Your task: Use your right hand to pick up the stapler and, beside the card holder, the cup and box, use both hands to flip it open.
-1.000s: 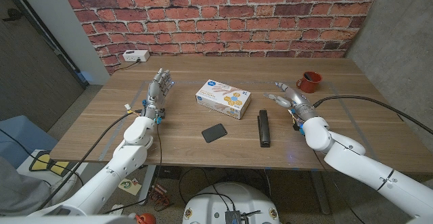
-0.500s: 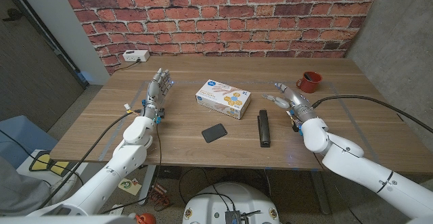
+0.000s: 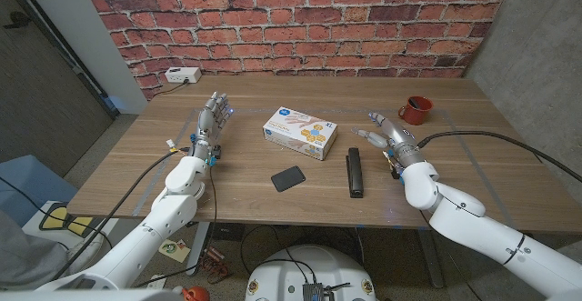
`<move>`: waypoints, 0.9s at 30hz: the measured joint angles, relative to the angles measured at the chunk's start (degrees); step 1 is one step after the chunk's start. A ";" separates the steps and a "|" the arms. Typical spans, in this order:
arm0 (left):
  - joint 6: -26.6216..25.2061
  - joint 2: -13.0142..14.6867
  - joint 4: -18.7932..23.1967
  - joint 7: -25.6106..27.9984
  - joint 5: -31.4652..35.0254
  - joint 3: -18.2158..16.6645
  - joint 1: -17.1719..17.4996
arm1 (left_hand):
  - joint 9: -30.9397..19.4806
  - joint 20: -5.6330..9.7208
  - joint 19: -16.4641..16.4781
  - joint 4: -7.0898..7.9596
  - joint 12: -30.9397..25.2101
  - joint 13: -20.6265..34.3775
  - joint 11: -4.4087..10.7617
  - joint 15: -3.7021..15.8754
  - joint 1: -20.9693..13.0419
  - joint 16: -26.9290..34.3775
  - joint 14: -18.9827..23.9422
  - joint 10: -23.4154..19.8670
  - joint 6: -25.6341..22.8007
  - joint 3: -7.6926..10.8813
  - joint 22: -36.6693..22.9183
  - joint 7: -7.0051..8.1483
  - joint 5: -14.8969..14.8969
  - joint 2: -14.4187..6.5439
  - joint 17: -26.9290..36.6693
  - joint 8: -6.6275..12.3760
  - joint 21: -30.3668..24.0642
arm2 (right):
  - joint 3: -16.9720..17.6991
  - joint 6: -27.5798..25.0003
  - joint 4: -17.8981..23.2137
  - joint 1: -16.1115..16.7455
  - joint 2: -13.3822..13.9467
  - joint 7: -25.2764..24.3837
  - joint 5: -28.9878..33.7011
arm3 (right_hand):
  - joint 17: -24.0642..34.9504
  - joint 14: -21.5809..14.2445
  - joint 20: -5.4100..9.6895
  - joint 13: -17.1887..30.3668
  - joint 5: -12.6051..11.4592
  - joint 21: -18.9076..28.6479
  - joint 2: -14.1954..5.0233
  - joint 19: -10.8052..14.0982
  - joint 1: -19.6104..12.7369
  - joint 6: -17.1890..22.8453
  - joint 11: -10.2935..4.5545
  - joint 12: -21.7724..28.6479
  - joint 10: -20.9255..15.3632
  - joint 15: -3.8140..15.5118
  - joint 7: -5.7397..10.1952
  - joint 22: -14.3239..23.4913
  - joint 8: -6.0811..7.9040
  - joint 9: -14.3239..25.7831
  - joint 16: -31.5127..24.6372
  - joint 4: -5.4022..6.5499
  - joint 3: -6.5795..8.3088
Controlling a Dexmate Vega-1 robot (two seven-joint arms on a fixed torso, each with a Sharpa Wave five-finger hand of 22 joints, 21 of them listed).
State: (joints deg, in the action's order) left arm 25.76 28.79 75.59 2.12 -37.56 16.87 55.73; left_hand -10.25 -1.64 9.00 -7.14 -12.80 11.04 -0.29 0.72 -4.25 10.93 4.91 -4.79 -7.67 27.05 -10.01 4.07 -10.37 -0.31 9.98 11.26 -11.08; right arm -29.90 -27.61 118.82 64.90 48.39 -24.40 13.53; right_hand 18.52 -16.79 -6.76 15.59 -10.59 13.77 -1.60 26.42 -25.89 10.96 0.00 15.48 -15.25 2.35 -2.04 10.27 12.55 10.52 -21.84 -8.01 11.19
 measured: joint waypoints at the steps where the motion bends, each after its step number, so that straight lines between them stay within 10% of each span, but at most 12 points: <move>1: 0.02 0.00 -0.02 -0.04 -0.03 -0.01 0.00 | 0.00 0.00 0.00 0.00 0.00 0.00 0.00 0.00 0.00 0.00 0.00 0.00 0.00 0.00 0.00 0.00 0.00 0.00 0.00 0.00 0.00 | -0.01 -0.01 0.04 0.03 0.00 0.00 0.05 | 0.00 0.00 0.00 0.00 0.00 0.00 0.00 0.00 0.00 0.00 0.00 0.00 0.00 0.00 0.00 0.00 0.00 0.00 0.00 -0.03 -0.03; 27: -0.02 0.34 1.07 0.27 0.12 -0.12 0.60 | 0.00 0.00 0.00 0.00 0.00 0.00 0.00 0.00 0.00 0.00 0.00 0.00 0.00 0.00 0.01 0.00 0.00 0.00 0.00 0.00 0.00 | 0.79 0.38 2.53 2.54 2.13 0.84 1.15 | 0.51 -1.26 0.93 0.26 0.00 -0.01 0.29 1.55 -0.30 0.27 0.00 0.00 -1.25 0.03 -0.17 -0.01 0.00 0.00 -1.06 -0.22 -0.22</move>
State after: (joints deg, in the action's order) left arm 25.74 29.13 76.65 2.39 -37.44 16.75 56.33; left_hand -10.25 -1.64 9.00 -7.13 -12.80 11.04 -0.29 0.72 -4.25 10.93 4.90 -4.79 -7.67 27.05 -10.00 4.07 -10.37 -0.31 9.98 11.26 -11.08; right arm -29.11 -27.23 121.35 67.44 50.52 -23.56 14.68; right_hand 19.03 -18.06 -5.84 15.85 -10.60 13.76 -1.31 27.97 -26.20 11.23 0.00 15.48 -16.50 2.39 -2.21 10.26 12.55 10.52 -22.90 -8.23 10.97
